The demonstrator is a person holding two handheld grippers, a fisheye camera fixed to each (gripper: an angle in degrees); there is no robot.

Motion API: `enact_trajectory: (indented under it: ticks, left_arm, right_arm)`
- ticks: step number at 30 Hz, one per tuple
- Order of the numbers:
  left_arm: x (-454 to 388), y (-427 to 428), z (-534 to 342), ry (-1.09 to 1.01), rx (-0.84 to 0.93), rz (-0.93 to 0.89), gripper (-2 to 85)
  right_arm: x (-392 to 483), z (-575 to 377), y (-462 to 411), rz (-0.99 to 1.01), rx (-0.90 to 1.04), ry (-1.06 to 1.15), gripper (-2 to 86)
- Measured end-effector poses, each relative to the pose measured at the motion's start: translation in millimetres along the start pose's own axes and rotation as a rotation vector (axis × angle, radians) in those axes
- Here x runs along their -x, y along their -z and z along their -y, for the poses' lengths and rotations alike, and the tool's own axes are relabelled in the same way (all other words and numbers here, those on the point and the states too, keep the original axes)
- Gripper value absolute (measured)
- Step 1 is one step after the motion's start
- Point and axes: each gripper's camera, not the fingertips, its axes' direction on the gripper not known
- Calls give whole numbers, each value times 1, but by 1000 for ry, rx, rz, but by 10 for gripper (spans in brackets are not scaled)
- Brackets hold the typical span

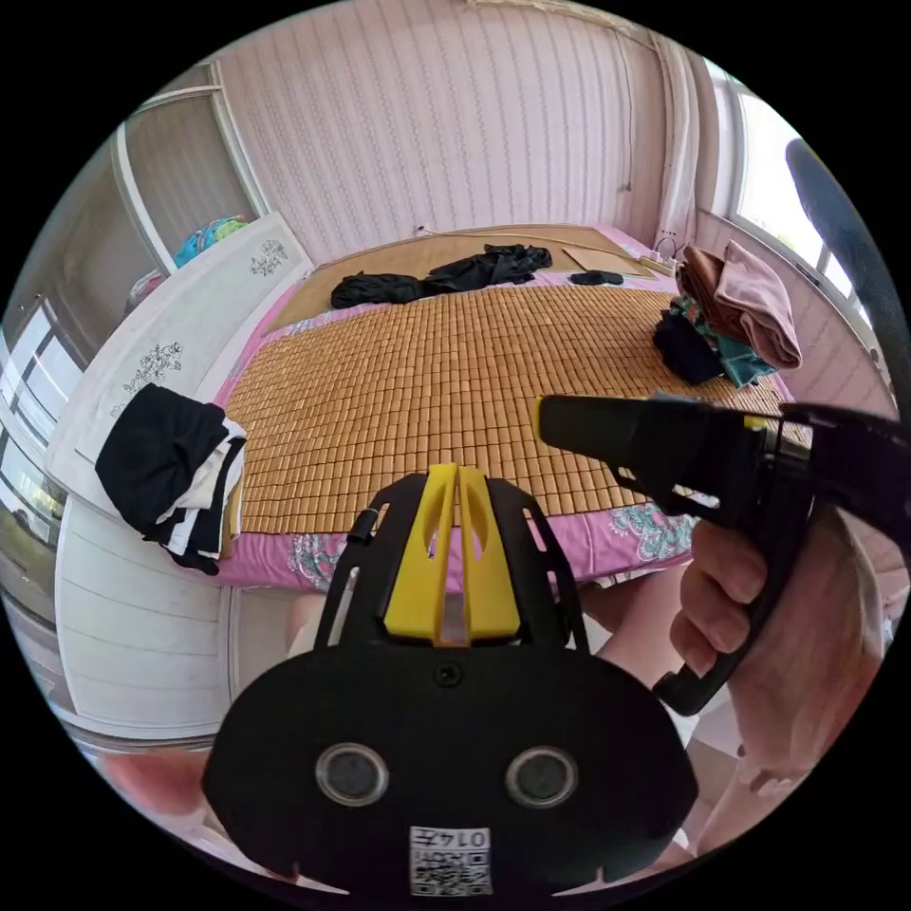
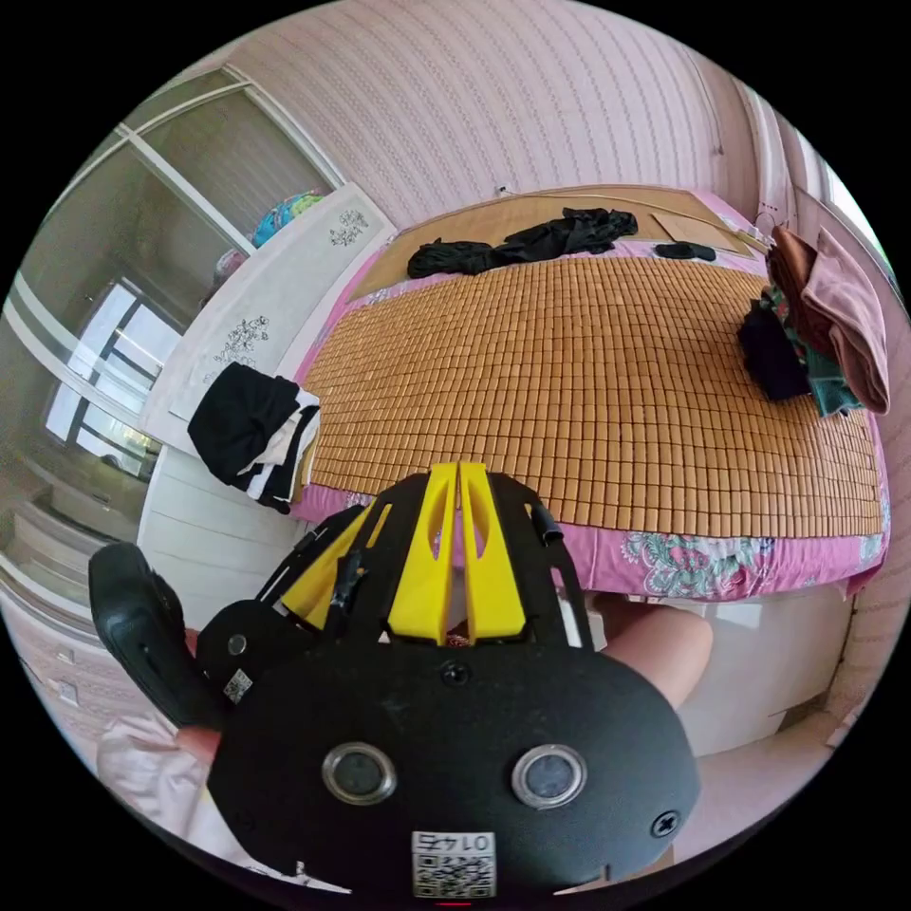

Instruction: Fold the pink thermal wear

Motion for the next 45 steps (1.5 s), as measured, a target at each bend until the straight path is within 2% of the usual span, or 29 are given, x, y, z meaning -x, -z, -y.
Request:
enact_trajectory:
  ticks: [4,6,11,21,24,31,34,39,45]
  left_arm:
    - [-54,-18,-7,-24,-39,-117,-8]
    - [-75,-26,-8,-27,-35,-141,-8]
    - [-130,-41,-14,-90,-72,-40,-9]
    - [-228,-102,-22,-156,30,-10,-8]
    - [-252,-116,-15,-173,35,-19,-8]
    - [-274,-124,4,-69,33,-20,-8]
    - [-284,-135,8,-69,76,5,-8]
    - [-306,-153,4,-123,52,120,-8]
    - [-315,-169,-4,-122,-29,84,-8]
  right_arm:
    - [-25,-12,16,-129,-9,-1,-5]
    - [-38,-16,19,-127,15,-6,-7]
    - [-84,-30,45,13,12,10,-9]
    - [-150,-46,65,9,82,-47,-10]
    - [-174,-49,88,39,15,-88,-9]
    - [-221,-75,151,-274,-166,-61,-9]
    - [-237,-88,163,-279,-174,-52,-9]
    - [-252,-103,176,-329,-174,-35,-9]
    - [-262,-104,177,-410,-108,-29,-9]
